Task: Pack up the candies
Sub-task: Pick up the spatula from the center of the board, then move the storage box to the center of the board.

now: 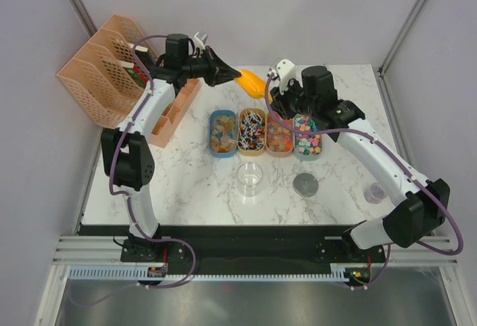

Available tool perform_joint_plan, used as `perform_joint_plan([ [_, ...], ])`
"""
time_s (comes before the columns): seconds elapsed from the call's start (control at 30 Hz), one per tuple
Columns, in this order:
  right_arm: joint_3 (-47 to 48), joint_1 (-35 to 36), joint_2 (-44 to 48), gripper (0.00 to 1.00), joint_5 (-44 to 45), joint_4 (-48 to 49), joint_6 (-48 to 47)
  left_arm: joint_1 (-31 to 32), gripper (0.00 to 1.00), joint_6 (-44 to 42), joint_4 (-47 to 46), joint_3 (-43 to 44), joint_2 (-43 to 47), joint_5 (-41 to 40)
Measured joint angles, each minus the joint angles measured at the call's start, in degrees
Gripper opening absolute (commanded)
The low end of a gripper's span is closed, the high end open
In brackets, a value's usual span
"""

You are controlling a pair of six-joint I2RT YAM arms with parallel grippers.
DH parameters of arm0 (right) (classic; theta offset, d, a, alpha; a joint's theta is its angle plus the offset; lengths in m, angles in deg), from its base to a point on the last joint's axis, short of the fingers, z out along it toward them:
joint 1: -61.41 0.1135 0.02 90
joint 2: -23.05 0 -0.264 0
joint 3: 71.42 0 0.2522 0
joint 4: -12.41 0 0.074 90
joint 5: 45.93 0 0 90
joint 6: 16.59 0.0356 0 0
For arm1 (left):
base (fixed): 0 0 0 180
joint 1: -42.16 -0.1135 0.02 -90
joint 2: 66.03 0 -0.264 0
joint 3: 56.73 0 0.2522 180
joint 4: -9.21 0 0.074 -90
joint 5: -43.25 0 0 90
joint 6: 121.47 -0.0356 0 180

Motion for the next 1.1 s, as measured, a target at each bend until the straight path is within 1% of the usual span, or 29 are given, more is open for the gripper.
perform_joint_plan([
  [0.03, 0.0, 0.0, 0.0, 0.19, 0.3, 0.2, 0.1, 0.0, 0.07, 0.0, 0.2, 0.0, 0.0, 0.0],
  [0.07, 0.0, -0.3, 0.0, 0.15, 1.2, 0.5, 0.3, 0.0, 0.21, 0.0, 0.5, 0.0, 0.1, 0.1],
  [0.13, 0.0, -0.6, 0.0, 0.03, 1.0, 0.5, 0.5, 0.0, 0.34, -0.6, 0.5, 0.0, 0.1, 0.2],
  [0.17, 0.0, -0.5, 0.0, 0.0, 1.0, 0.4, 0.5, 0.0, 0.49, -0.9, 0.5, 0.0, 0.1, 0.3],
  [0.2, 0.0, -0.3, 0.0, 0.0, 1.0, 0.3, 0.5, 0.0, 0.55, -1.6, 0.6, 0.0, 0.2, 0.3],
  [0.27, -0.1, -0.1, 0.1, 0.0, 1.0, 0.3, 0.5, 0.0, 0.6, -2.7, 0.8, 0.0, 0.3, 0.2],
  [0.4, -1.6, 0.0, 1.6, 0.0, 1.5, -0.2, 0.5, 0.0, 0.63, -6.9, 2.2, 0.4, 0.4, -1.3],
  [0.47, -2.4, -0.3, 2.9, 0.0, 1.6, -0.9, 0.5, 0.0, 0.64, -10.3, 3.9, 1.1, 0.4, -2.7],
  [0.57, -3.8, -1.7, 5.3, 0.0, 1.6, -2.0, 0.7, -0.3, 0.63, -16.6, 7.4, 3.8, 0.0, -5.7],
  [0.7, -4.9, -5.5, 7.9, 0.0, 1.5, -5.2, 1.2, -0.5, 0.6, -28.1, 11.0, 7.6, -0.4, -11.4],
  [0.73, -4.9, -6.7, 8.2, 0.0, 1.5, -6.5, 1.1, -0.5, 0.57, -30.8, 11.4, 7.7, -0.4, -13.1],
  [0.83, -4.8, -9.6, 8.3, 0.0, 1.6, -11.5, 0.5, -0.3, 0.52, -40.2, 12.3, 7.1, -0.4, -20.7],
  [0.97, -2.2, -12.3, 5.4, 0.0, 1.6, -21.8, -1.4, 0.2, 0.46, -50.9, 13.1, 2.1, -0.1, -30.0],
  [1.0, -1.3, -12.8, 4.1, 0.0, 1.6, -24.3, -1.8, 0.3, 0.43, -52.6, 13.5, 0.6, 0.0, -31.4],
  [1.03, -0.7, -13.3, 2.9, 0.0, 1.6, -26.4, -2.1, 0.4, 0.35, -54.6, 13.7, -1.5, 0.0, -33.2],
  [1.1, -0.4, -14.1, 1.0, 0.0, 1.4, -29.3, -2.1, 0.5, 0.32, -57.1, 14.3, -4.8, 0.1, -35.4],
])
